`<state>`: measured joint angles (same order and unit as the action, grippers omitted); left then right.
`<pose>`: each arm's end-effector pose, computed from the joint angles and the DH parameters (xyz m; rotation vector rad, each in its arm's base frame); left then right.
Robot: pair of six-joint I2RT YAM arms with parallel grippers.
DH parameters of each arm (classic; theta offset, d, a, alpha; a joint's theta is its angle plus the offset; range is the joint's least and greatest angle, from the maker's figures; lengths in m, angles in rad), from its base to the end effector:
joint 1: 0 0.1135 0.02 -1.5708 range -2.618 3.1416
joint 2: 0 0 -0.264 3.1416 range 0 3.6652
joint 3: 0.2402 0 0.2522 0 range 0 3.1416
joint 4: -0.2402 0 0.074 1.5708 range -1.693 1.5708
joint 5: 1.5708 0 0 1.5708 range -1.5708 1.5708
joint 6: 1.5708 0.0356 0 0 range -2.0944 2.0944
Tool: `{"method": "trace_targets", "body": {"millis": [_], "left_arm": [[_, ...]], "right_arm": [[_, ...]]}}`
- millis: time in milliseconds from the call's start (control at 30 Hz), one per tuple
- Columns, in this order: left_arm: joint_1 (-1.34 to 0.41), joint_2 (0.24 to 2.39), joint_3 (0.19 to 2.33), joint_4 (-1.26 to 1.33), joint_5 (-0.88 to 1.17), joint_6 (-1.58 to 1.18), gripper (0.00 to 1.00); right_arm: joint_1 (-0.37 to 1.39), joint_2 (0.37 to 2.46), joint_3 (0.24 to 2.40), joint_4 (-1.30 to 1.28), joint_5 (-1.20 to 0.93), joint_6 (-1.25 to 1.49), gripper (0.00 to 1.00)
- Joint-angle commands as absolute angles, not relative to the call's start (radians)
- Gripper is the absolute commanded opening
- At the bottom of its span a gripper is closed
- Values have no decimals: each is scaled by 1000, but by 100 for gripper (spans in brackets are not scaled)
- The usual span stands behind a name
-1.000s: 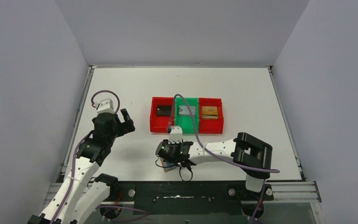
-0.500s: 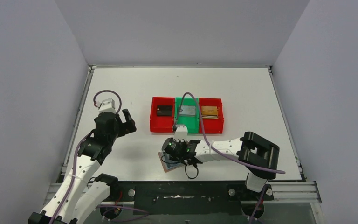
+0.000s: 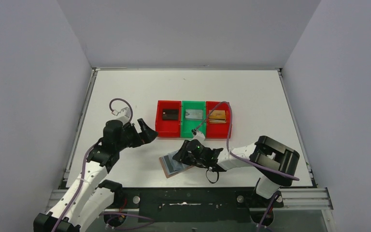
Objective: Take the credit cards out of the card holder
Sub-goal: Remove the credit card from the card holder.
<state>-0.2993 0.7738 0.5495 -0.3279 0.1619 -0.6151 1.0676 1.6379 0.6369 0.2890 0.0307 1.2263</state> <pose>0.1667 -0.0575 0.2448 -0.2471 2.1848 -0.7014 0.1472 0.2652 0.1314 0.2212 2.5540 1.0537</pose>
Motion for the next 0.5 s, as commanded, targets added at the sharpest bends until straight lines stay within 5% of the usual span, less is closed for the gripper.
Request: {"method": "trace_targets", "body": {"millis": [0, 133, 467], "left_arm": [[-301, 799, 432, -5, 616, -865, 90], [-355, 864, 374, 100, 692, -914, 84], [-610, 986, 406, 38, 440, -915, 79]], "right_arm": [[1051, 1614, 533, 494, -28, 1313, 20], [1030, 1628, 446, 647, -52, 1377, 20], [1018, 1679, 298, 880, -35, 1477, 24]]}}
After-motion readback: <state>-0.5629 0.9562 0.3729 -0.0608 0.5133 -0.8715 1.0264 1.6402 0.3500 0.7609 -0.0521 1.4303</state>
